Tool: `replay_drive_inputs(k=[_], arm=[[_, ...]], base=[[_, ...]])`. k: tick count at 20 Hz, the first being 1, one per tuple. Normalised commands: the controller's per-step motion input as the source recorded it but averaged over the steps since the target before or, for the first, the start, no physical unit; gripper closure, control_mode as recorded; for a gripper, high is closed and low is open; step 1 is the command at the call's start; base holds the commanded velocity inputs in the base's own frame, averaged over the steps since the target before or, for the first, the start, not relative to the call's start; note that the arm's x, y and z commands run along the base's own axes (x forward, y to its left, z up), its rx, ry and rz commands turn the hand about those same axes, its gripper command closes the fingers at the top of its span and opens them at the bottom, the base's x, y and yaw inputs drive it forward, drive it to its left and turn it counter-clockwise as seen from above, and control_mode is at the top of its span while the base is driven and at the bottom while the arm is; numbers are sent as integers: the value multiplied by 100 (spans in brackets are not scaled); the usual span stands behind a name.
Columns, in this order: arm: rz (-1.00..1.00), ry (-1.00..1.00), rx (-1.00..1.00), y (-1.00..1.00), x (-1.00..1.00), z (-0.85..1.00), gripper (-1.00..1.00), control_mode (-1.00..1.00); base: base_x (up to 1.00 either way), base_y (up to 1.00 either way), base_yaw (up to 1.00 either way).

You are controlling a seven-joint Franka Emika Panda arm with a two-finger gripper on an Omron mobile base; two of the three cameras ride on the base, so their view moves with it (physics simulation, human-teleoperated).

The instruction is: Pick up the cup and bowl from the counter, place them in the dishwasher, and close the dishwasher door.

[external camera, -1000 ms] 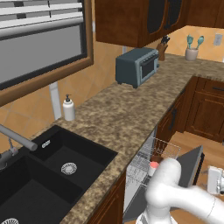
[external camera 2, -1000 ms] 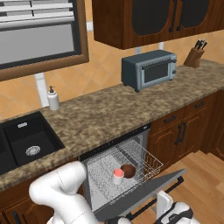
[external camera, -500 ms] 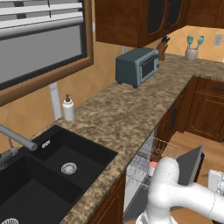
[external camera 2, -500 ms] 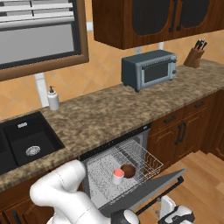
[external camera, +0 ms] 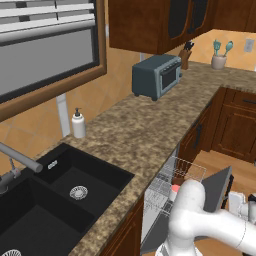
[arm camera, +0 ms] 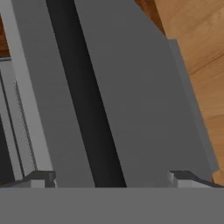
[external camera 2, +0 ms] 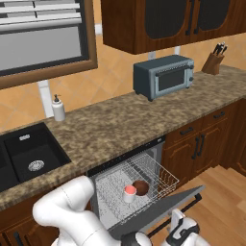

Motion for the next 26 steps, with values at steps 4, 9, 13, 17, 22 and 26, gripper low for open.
replay_drive_inputs(k=[4, 9, 13, 17, 22, 26], arm=[[4, -3, 12, 63, 71, -100, -100, -100], [13, -27, 37, 100, 96, -100, -100, -100], [5, -29, 42, 100, 100, -100, -100, -100], [7, -24, 42, 100, 100, -98, -100, -100], [17, -7, 48, 99, 100, -65, -100, -100], [17, -7, 41, 100, 100, -80, -100, -100]], base=[[0, 0, 0], [0, 0, 0], [0, 0, 0], [0, 0, 0], [0, 0, 0], [0, 0, 0]])
